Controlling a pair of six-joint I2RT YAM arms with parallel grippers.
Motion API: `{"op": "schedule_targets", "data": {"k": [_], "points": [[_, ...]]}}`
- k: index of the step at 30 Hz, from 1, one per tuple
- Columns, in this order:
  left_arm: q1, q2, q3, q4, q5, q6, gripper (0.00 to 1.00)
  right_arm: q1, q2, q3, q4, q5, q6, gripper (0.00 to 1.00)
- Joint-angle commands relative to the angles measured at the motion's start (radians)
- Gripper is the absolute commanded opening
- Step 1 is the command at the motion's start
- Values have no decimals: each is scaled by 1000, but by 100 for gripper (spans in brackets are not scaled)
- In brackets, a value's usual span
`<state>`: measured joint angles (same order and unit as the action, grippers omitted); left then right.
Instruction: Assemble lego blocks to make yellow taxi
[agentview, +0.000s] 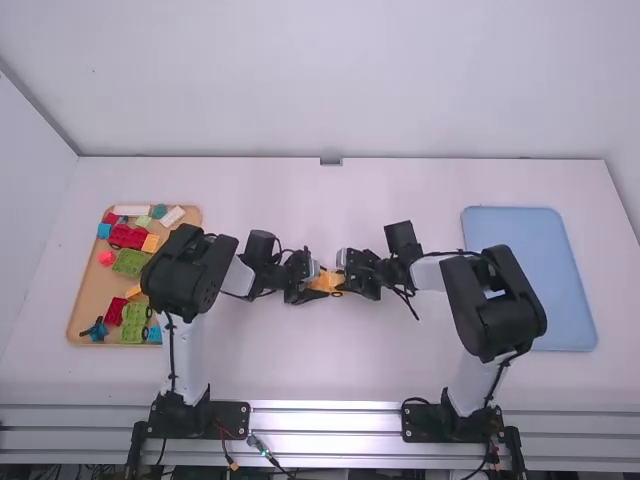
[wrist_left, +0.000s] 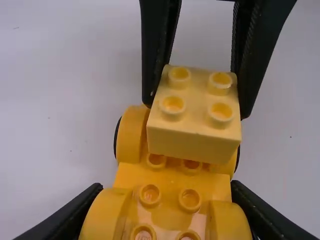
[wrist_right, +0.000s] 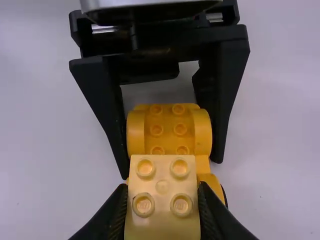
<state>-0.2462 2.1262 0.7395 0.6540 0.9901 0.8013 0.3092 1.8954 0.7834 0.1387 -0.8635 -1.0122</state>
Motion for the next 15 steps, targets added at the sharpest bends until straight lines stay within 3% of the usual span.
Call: {"op": "schedule_targets", "data": {"k": [1, 15], "points": [[-2, 25, -3, -16, -46, -26, 61, -2, 5, 8, 8, 4, 6, 12], [-2, 25, -23, -13, -37, -19, 61, 0, 30, 8, 22, 24, 29, 12]]}}
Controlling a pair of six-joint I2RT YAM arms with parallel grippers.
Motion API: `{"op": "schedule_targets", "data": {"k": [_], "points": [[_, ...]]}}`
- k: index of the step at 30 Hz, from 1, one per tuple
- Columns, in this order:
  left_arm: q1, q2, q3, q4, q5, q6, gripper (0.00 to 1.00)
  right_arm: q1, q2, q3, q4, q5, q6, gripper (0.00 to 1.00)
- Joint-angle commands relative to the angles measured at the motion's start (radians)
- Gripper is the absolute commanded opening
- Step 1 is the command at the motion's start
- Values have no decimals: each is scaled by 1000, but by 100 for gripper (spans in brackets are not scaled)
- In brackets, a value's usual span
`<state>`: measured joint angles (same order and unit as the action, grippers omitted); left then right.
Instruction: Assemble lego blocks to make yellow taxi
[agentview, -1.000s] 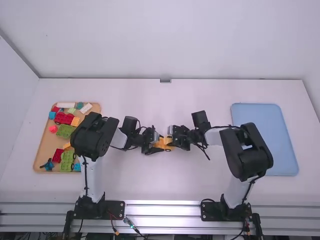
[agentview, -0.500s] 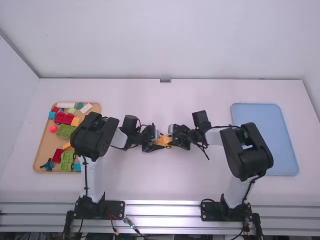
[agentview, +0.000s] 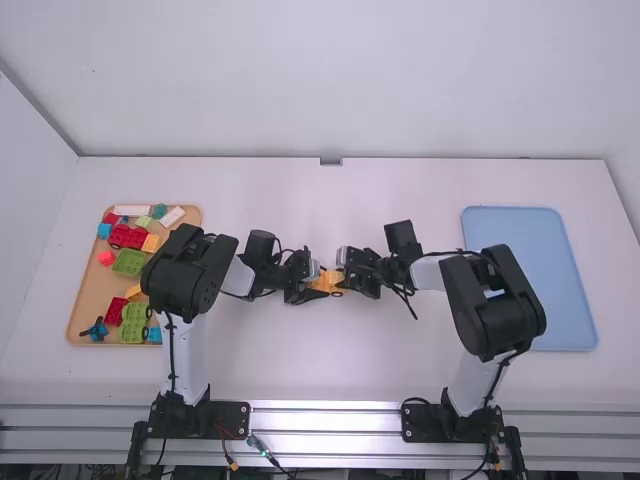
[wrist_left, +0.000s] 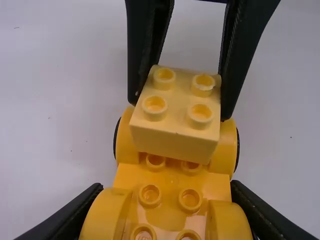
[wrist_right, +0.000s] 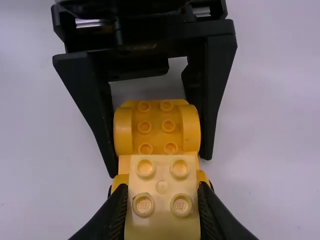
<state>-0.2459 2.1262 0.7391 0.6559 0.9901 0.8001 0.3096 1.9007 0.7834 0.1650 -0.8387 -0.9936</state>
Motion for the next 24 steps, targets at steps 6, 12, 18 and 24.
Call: {"op": "schedule_targets", "data": {"k": [6, 12, 18, 24], "points": [[-3, 25, -24, -52, -6, 45, 56, 0, 24, 8, -6, -8, 10, 12], [-3, 25, -25, -54, -4, 41, 57, 0, 24, 8, -14, -25, -5, 12], [-3, 25, -25, -61, -4, 42, 57, 21, 24, 8, -9, -23, -5, 12], [-3, 25, -23, -64, -5, 42, 57, 53, 24, 8, -14, 33, -4, 11]]}}
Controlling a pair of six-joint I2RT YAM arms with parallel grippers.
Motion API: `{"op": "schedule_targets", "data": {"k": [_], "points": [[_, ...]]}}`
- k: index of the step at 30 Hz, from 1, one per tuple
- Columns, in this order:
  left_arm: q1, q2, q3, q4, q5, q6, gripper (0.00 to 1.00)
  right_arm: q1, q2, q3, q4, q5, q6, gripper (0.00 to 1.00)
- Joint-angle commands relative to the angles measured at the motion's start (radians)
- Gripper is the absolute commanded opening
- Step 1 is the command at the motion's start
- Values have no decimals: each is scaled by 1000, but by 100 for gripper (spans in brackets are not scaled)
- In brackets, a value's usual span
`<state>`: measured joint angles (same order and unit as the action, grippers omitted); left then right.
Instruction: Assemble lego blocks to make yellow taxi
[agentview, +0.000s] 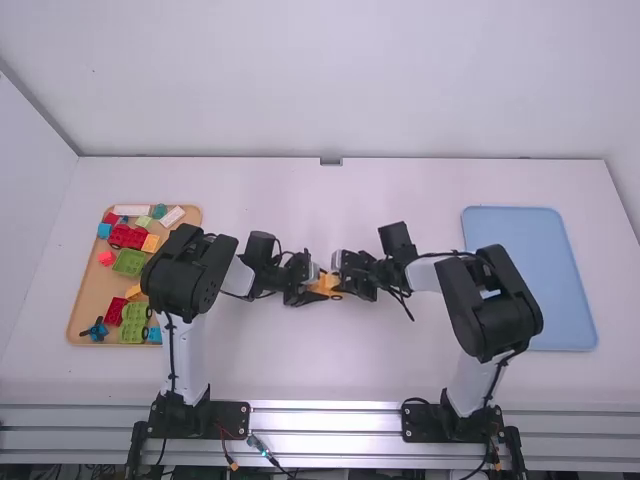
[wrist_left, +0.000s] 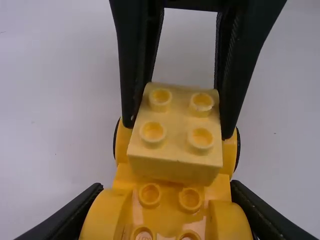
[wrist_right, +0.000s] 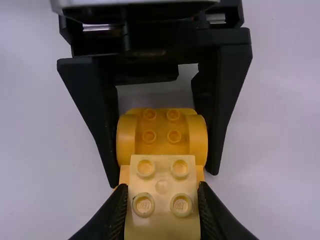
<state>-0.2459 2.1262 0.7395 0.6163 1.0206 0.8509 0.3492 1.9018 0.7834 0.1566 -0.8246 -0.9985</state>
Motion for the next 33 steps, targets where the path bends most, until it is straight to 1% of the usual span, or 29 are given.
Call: {"op": "schedule_targets", "data": {"k": [1, 2, 3, 12, 17, 21, 22, 24, 26, 27, 29, 32, 33], "points": [[-3, 25, -24, -25, -36, -9, 57, 13, 23, 8, -6, 18, 1, 10], [-3, 25, -25, -21, -39, -9, 57, 13, 23, 8, -6, 19, 0, 7], [-3, 25, -25, -21, -43, -9, 57, 9, 23, 8, -6, 19, 1, 7], [-3, 25, -17, -27, -45, -17, 58, -35, 23, 8, -26, 15, 30, 9], [-3, 25, -11, -35, -45, -16, 58, -36, 23, 8, -33, 14, 29, 10], [-3, 25, -11, -32, -43, -16, 59, -33, 23, 8, -29, 14, 30, 9], [-3, 25, -11, -32, -43, -16, 59, -32, 23, 8, -29, 14, 29, 12], [-3, 25, -11, -33, -46, -17, 59, -24, 23, 8, -29, 18, 29, 22], [-3, 25, -11, -33, -45, -17, 59, -22, 23, 8, -29, 22, 29, 38], [-3, 25, -11, -33, -46, -17, 59, -22, 23, 8, -27, 20, 29, 52], [-3, 25, -11, -33, -45, -17, 59, -22, 23, 8, -21, 16, 30, 58], [0, 25, -11, -33, -46, -16, 60, -22, 22, 8, -9, 11, 35, 73], [1, 25, -11, -33, -46, -16, 59, -22, 22, 8, -1, 10, 38, 76]]}}
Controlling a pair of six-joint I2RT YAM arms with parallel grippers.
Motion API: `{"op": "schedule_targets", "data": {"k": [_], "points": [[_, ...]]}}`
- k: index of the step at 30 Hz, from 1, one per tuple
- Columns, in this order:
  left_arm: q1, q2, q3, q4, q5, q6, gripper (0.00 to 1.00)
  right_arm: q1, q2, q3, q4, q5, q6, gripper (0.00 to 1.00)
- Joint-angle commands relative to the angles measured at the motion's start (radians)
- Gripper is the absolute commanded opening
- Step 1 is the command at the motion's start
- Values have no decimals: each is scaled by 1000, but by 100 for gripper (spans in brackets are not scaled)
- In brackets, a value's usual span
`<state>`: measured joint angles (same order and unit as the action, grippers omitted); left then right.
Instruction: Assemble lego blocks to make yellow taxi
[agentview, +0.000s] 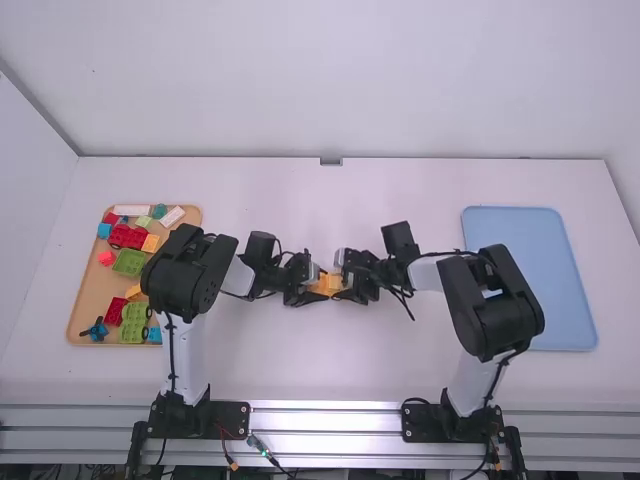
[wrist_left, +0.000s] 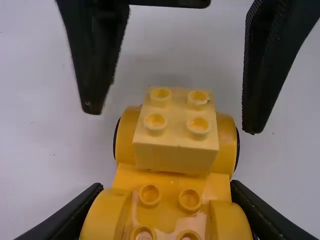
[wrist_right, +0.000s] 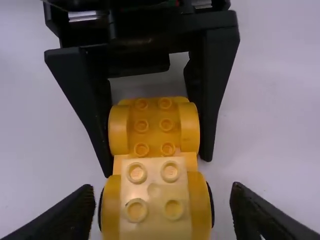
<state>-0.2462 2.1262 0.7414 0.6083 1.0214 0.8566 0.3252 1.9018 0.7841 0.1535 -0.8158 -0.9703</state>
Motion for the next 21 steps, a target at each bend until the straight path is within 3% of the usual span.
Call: {"op": "schedule_targets", "data": {"k": [1, 4, 11, 13, 16, 17, 19, 21], "points": [[-2, 25, -13, -24, -47, -22, 60, 2, 18, 10, 5, 1, 8, 80], [1, 25, -12, -24, -46, -23, 60, 2, -4, 24, 0, -30, 2, 84], [-3, 25, -9, -24, -47, -23, 61, -14, -87, 48, -1, -112, 2, 84], [1, 25, -10, -25, -46, -22, 62, -14, -87, 47, -2, -103, 2, 72], [4, 25, -9, -24, -46, -22, 63, -14, -84, 24, -2, -101, 2, 22], [3, 25, -9, -24, -47, -22, 63, -14, -81, 21, -2, -101, 1, 19], [4, 25, -9, -24, -46, -23, 62, -14, -60, 18, 2, -100, 2, 2], [3, 25, -10, -24, -47, -23, 62, -14, -36, 18, 11, -101, 2, 0]]}}
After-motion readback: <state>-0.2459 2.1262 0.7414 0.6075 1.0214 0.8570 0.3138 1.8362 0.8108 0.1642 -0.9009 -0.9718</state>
